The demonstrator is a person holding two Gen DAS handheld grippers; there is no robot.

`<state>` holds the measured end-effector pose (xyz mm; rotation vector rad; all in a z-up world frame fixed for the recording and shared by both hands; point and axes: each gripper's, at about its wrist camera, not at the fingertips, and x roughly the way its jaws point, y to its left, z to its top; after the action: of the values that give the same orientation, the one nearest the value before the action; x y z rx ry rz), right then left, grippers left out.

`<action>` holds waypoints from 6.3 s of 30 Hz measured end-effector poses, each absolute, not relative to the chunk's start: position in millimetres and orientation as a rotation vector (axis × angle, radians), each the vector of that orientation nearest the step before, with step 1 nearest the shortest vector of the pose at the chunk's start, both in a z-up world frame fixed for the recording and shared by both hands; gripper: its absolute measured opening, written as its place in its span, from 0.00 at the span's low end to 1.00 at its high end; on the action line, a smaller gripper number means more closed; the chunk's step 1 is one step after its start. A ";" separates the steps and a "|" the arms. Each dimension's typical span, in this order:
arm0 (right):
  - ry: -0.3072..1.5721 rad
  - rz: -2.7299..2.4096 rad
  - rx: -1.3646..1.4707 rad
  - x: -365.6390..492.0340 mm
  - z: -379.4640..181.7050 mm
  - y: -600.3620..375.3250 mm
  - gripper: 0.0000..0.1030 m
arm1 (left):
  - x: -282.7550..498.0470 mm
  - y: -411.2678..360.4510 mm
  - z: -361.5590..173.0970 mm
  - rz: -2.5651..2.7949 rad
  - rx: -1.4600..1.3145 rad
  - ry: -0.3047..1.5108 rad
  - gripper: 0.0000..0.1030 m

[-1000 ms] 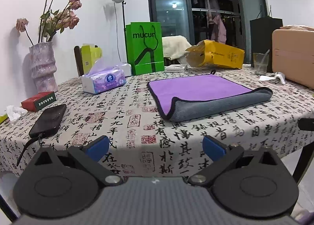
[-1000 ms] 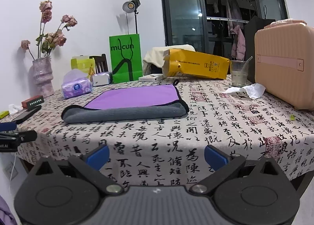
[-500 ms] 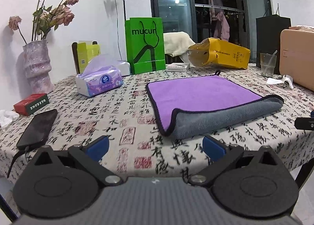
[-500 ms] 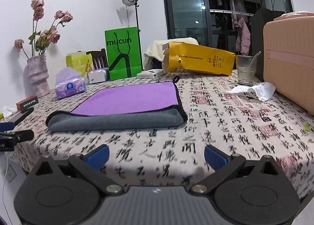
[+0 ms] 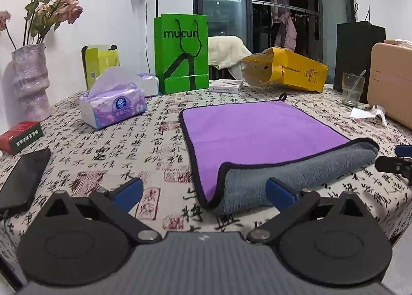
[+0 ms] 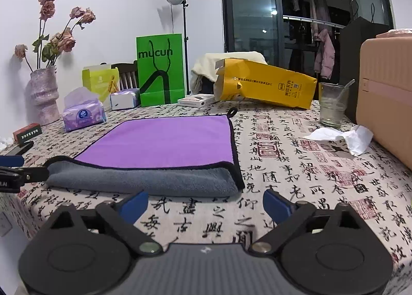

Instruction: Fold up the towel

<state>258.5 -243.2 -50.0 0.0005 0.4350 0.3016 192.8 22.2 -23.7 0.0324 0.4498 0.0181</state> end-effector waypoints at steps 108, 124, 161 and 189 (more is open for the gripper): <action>0.525 0.470 -0.280 600.6 -38.2 -187.0 0.06 | 482.0 77.6 -2.7 0.014 -0.058 0.596 0.06; 0.530 0.465 -0.089 615.5 -35.4 -200.4 0.76 | 496.0 93.8 -15.7 0.084 -0.106 0.613 0.93; 0.583 0.486 0.013 526.7 -16.6 -214.5 0.97 | 385.0 84.5 10.2 0.135 -0.068 0.525 1.00; 0.522 0.458 0.087 380.0 -8.7 -232.7 0.98 | 251.6 71.1 32.0 0.086 -0.049 0.465 1.00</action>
<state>380.0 -232.7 -8.7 0.0868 0.5216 0.4579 251.6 71.1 32.0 -0.0494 0.4648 0.0860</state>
